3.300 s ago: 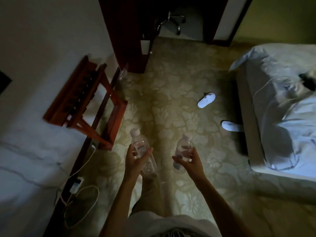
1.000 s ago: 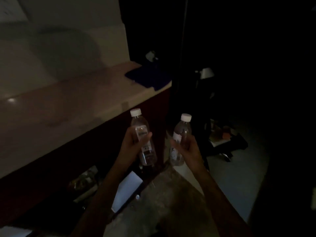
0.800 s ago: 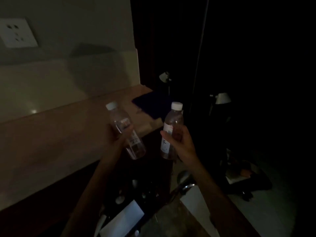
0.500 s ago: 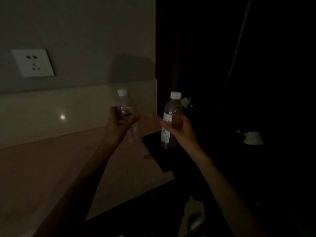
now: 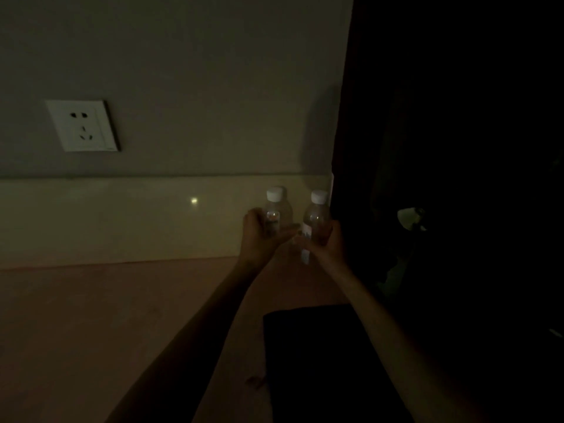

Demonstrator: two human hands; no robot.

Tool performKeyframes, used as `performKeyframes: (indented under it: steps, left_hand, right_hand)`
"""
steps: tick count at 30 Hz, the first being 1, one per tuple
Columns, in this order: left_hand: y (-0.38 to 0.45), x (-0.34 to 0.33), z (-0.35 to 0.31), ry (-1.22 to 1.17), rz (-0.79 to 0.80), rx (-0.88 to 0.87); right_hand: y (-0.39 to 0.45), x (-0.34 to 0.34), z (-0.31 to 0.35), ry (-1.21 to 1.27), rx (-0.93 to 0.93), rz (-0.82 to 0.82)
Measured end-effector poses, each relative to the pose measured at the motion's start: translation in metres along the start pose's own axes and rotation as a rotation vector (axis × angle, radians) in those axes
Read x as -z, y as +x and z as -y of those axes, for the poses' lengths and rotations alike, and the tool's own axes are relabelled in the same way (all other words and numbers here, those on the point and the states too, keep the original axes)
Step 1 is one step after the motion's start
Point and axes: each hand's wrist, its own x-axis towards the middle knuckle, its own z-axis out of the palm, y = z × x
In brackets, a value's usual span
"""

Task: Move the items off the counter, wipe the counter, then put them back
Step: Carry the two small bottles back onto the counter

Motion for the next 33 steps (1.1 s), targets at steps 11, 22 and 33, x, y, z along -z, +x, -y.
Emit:
performKeyframes:
  steps: [11, 22, 33]
  left_hand:
    - [-0.012, -0.007, 0.013, 0.164, -0.090, 0.001]
    - [-0.144, 0.129, -0.037, 0.131, -0.227, 0.060]
    - [-0.542, 0.243, 0.041, 0.086, -0.898, 0.813]
  right_hand:
    - [-0.023, -0.001, 0.002, -0.051, 0.112, -0.126]
    - [-0.125, -0.020, 0.069, -0.044, 0.217, 0.038]
    - [-0.465, -0.117, -0.006, 0.003, 0.002, 1.461]
